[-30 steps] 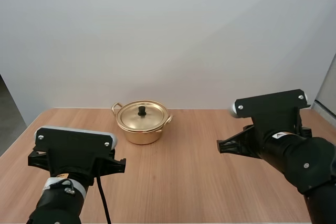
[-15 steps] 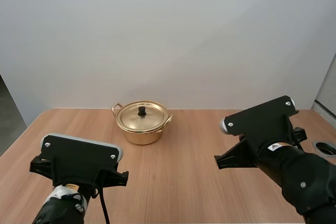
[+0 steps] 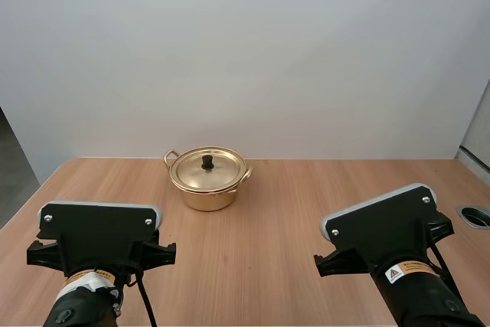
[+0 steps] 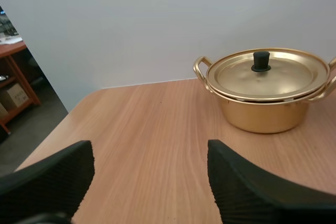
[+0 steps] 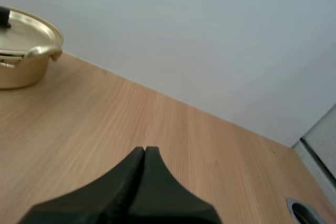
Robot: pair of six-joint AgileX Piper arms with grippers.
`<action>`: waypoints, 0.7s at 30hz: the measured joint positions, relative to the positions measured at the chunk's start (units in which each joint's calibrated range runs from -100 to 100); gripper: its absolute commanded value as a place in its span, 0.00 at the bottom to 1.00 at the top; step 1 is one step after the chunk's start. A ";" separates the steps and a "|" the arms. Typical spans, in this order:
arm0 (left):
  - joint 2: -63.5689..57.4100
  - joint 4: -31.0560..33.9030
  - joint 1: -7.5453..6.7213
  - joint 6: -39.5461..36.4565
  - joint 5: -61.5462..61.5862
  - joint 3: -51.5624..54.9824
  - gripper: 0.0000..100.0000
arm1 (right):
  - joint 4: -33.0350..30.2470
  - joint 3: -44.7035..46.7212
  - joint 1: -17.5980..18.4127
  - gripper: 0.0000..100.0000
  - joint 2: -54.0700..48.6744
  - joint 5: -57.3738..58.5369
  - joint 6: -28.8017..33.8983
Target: Open the pot, put the car inside, and close it
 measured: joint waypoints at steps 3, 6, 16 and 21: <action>0.00 0.04 0.07 -4.36 0.47 0.00 0.38 | -5.05 0.50 0.97 0.00 0.00 0.33 4.65; 0.00 0.17 0.07 -8.72 0.47 0.00 0.00 | -10.14 0.50 2.56 0.00 0.00 3.42 9.03; 0.00 3.20 0.07 -12.82 -1.57 0.00 0.00 | -12.90 0.53 4.12 0.00 0.00 4.42 23.03; -3.31 3.55 -0.66 -12.82 1.06 0.00 0.00 | -11.61 0.53 4.12 0.00 0.00 4.60 31.32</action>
